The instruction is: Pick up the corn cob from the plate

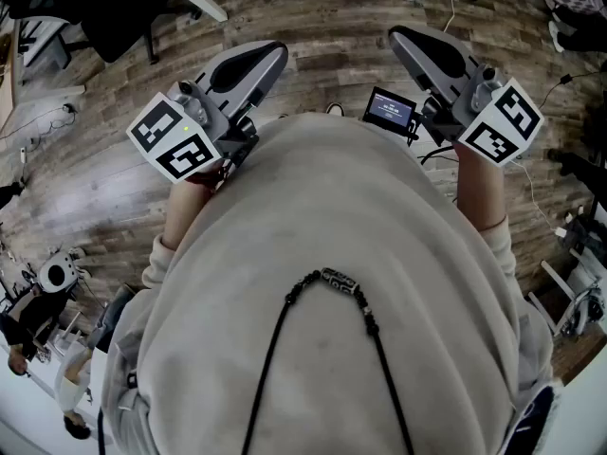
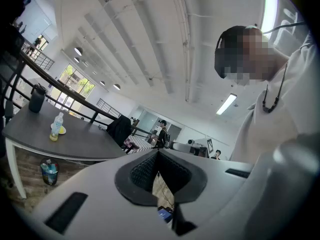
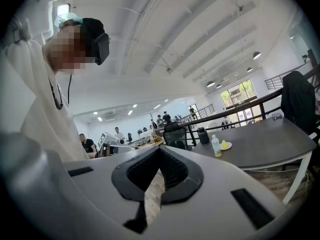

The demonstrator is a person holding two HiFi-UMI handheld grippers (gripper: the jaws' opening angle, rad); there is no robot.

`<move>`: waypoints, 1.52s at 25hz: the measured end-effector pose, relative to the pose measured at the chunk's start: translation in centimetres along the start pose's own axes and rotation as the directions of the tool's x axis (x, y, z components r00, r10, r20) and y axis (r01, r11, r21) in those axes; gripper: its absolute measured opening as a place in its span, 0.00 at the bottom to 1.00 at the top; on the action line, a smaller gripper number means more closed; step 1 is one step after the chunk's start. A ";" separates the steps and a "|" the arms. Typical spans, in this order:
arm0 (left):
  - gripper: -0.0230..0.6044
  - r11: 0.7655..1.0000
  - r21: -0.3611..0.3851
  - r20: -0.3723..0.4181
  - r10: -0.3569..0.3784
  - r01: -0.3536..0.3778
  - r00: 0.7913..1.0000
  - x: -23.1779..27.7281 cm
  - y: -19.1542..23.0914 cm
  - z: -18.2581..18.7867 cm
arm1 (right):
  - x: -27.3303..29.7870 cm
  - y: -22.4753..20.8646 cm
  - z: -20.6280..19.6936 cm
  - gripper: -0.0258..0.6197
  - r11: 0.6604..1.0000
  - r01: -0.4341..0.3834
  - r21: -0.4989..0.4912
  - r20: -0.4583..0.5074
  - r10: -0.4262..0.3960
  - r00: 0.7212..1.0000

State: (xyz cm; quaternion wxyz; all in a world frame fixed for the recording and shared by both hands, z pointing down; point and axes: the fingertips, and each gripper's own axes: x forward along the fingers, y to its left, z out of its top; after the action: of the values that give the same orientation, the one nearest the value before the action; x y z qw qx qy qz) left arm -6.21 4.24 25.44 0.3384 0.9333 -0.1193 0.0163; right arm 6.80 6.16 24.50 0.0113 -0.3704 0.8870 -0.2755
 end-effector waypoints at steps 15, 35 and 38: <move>0.04 0.997 0.012 0.105 0.076 -0.078 0.992 -0.3 -0.3 1.9 | -0.4 -1.4 -0.6 0.07 0.996 -0.056 0.068 -0.001 0.056 0.998; 0.04 0.998 -0.002 -0.052 0.055 -0.055 0.997 7.1 -0.6 0.0 | -6.1 -9.0 -1.6 0.07 0.984 0.000 0.176 0.067 -0.011 0.998; 0.04 0.999 -0.022 -0.071 0.046 -0.047 0.996 7.2 0.8 -0.1 | -5.6 -10.0 -1.8 0.07 0.980 0.018 0.198 0.068 -0.032 0.997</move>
State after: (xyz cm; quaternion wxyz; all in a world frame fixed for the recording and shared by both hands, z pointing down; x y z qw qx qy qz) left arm 0.57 2.21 26.81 0.3531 0.9249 -0.1291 0.0558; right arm 16.97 5.01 29.92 0.0760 -0.3883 0.8497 -0.3486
